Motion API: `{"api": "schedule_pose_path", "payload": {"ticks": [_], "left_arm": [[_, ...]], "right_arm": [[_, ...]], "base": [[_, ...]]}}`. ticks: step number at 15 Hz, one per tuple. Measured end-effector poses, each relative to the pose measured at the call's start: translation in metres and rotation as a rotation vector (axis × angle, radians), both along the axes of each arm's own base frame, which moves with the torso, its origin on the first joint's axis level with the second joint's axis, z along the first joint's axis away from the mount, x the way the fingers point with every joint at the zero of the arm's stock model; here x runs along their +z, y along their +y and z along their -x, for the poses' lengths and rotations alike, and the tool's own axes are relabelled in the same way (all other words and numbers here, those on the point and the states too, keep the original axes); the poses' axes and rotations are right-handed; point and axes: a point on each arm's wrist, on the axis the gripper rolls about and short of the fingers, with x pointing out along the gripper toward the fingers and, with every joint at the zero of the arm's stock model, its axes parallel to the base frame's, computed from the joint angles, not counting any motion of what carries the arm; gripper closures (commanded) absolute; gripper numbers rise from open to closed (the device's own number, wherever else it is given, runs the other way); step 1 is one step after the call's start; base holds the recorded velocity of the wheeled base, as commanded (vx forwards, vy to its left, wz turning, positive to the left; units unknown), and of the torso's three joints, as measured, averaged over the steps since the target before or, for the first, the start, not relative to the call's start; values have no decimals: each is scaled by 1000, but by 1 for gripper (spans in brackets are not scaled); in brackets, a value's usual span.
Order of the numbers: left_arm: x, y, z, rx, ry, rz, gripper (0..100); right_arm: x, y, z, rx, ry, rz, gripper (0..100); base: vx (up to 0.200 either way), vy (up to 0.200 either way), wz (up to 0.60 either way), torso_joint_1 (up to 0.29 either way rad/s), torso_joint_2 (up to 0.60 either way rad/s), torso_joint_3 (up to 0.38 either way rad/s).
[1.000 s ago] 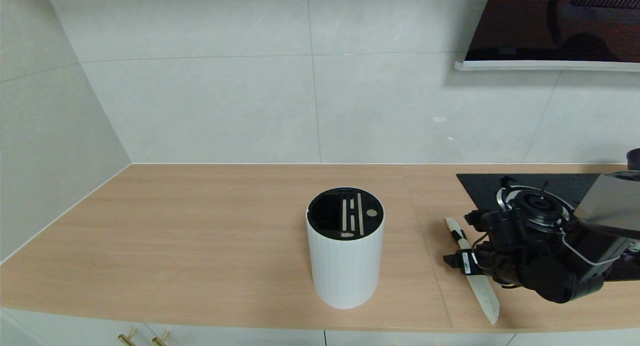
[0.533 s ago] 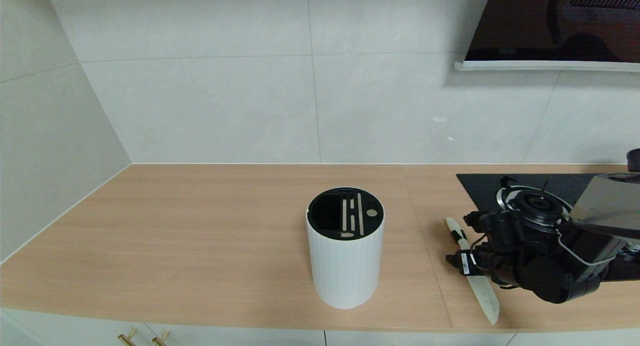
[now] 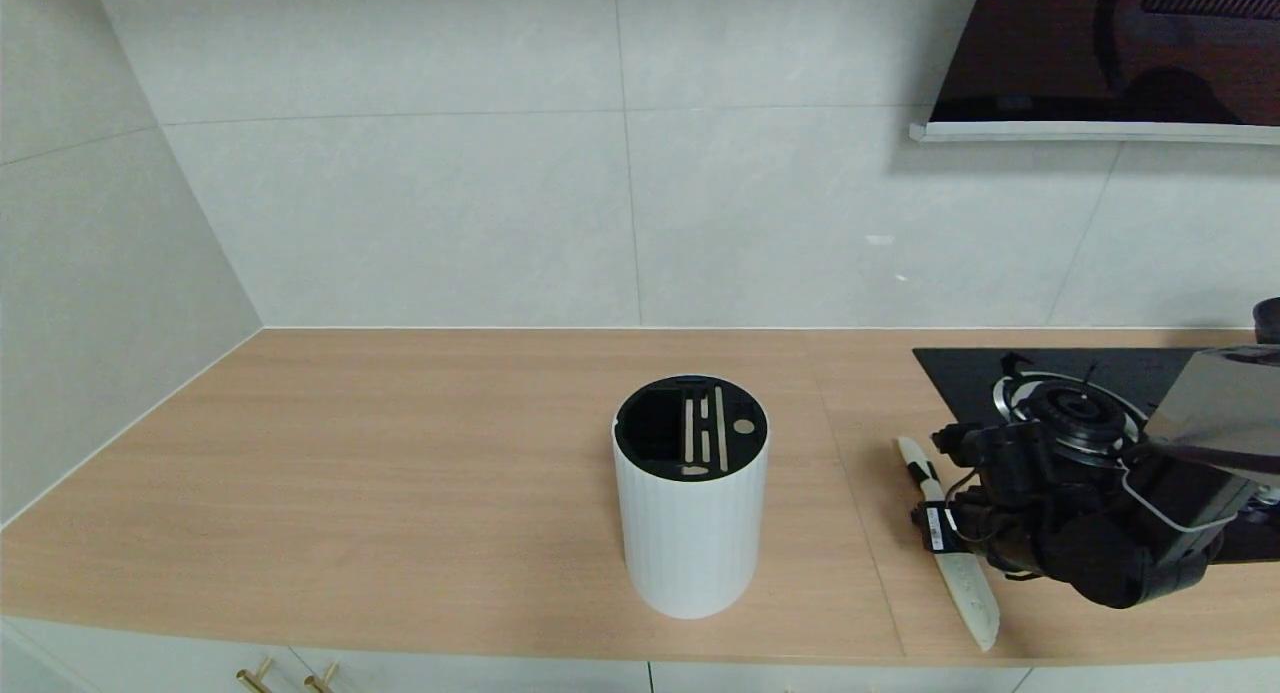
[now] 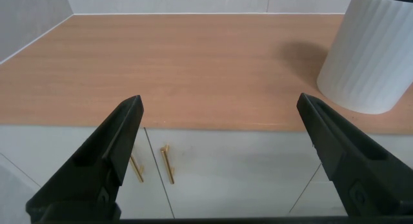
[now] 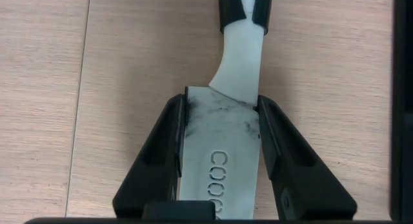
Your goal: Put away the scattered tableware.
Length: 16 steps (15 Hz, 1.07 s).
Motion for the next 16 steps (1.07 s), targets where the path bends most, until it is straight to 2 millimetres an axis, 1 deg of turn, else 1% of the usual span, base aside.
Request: {"api": "schedule_pose_path", "payload": {"ticks": [2,4,7,11,13,14,16], "left_arm": [[0,0,0,0,0,0,0],[0,0,0,0,0,0,0],[0,0,0,0,0,-2,0],[0,0,0,-2,-1,-20,0],[0,0,0,-11,1,-23,0],[6,-1,2,-34,-11,-18,0],[22,-2,7,-103,-36,-1,0]], "right_arm": [[3,0,1,0,-2,0,100],[15,-1,4,0,-31,-6,100],[52,-1,16,12,-124,-31,100],[105,11,45,73,-271,-74,100],[122,15,59,104,-322,-86,100],[131,16,66,116,-351,-95,100],[150,17,76,163,-419,-104,100]], "base": [[0,0,0,0,0,0],[0,0,0,0,0,0],[0,0,0,0,0,0],[0,0,0,0,0,0],[0,0,0,0,0,0],[0,0,0,0,0,0],[0,0,0,0,0,0]]}}
